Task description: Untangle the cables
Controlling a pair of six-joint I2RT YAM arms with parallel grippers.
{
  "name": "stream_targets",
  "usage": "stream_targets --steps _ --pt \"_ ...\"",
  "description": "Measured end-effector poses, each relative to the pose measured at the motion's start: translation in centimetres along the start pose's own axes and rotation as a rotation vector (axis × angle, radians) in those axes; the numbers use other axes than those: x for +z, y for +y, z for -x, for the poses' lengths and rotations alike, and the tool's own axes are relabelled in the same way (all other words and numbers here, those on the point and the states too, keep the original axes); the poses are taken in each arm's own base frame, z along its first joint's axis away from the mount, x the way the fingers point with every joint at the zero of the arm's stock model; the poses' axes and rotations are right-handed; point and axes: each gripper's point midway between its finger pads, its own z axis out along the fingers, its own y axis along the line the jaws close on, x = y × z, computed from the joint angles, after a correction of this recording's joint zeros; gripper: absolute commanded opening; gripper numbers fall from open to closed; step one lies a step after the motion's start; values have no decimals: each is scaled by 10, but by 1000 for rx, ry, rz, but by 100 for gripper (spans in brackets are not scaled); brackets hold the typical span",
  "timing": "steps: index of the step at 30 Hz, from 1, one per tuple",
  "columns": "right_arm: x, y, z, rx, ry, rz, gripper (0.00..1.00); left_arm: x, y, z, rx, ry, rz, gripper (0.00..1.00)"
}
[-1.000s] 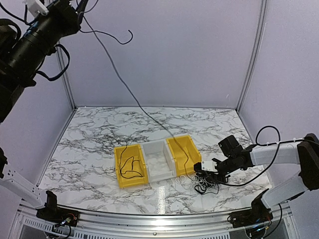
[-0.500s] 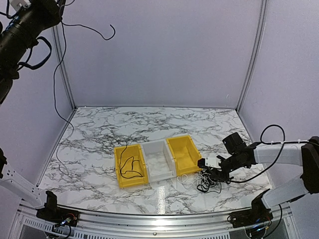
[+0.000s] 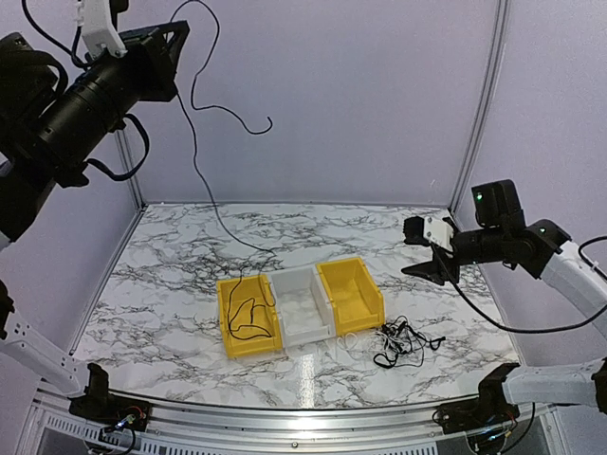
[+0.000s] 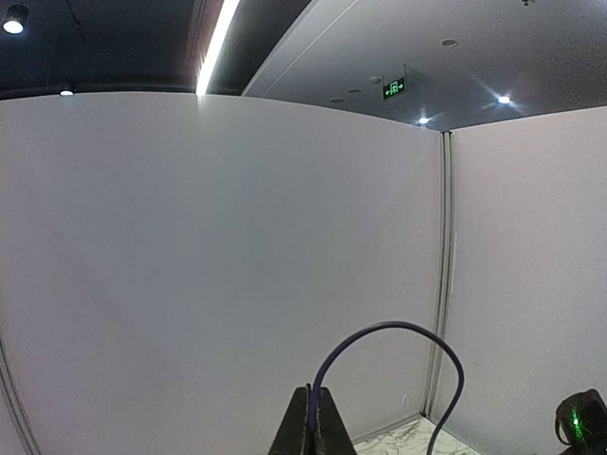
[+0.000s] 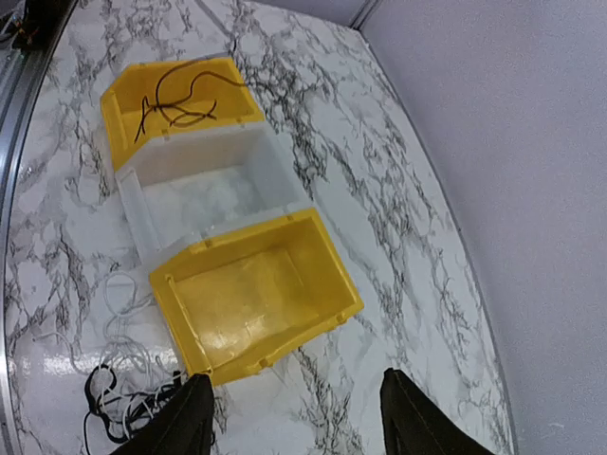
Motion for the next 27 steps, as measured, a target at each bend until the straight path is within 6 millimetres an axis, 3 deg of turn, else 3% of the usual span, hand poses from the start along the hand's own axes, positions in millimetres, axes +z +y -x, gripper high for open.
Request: stream_targets --steps 4,10,15,19,27 --pt "-7 -13 53 18 -120 31 58 11 -21 -18 1 22 -18 0" --pt "-7 -31 123 46 -288 107 61 36 -75 -62 27 79 -70 0" --pt "-8 -32 172 56 -414 179 66 49 -104 -84 9 102 -100 0" --pt "-5 -27 193 101 -483 251 69 52 -110 -86 -38 96 -106 0" --pt "9 -7 204 191 -549 387 73 56 -100 -67 -183 9 -60 0"
